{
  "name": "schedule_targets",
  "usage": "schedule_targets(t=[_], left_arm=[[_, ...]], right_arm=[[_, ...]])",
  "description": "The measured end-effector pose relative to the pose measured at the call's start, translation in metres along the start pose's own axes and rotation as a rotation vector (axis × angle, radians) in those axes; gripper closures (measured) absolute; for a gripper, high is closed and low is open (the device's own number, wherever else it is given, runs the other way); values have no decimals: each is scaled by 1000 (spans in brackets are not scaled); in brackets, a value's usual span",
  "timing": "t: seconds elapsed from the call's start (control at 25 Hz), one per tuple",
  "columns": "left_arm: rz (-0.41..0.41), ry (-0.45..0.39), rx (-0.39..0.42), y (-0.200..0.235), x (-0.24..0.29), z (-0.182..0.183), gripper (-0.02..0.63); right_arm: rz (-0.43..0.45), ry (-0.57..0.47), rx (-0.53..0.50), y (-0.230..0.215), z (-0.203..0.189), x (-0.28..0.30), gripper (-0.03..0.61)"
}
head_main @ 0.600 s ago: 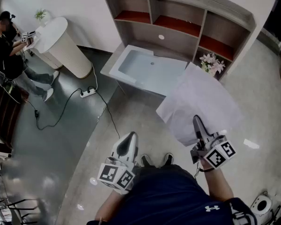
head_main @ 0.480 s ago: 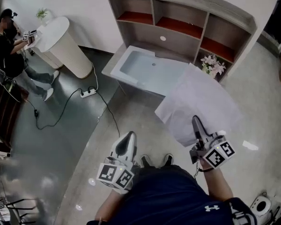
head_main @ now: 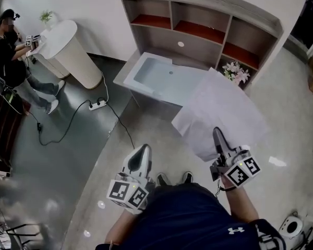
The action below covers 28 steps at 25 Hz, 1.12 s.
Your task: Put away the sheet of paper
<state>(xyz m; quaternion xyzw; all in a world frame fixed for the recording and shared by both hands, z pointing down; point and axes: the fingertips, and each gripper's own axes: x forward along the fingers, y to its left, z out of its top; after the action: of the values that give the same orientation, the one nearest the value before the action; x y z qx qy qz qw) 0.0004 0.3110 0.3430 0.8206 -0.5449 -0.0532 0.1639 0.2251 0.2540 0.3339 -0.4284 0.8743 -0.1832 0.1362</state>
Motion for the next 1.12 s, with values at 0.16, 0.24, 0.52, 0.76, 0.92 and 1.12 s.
schedule_targets(t=[0.16,0.24,0.52,0.76,0.92,1.12], left_arm=[[-3,2,5,-6,3,-2,598],[1,-1,6,-10,5,-2,598],[15,-20,22,-33,12,-10,598],[68,-18,11,-38,7,-17,598],[94,0,11,-35,5,-20,598],[82,25,0,-26,16,-23,598]], right_arm=[[9,-1,-42,2,3,-3,561],[13,1,-46,0,4,-5,561],[47,31,-22,-16,1,-17,561],[69,66,-21,-29,-3,-22,561],[65,81,-3,-35,-8,-18,561],[44,86,11,-40,-14,-7,561]])
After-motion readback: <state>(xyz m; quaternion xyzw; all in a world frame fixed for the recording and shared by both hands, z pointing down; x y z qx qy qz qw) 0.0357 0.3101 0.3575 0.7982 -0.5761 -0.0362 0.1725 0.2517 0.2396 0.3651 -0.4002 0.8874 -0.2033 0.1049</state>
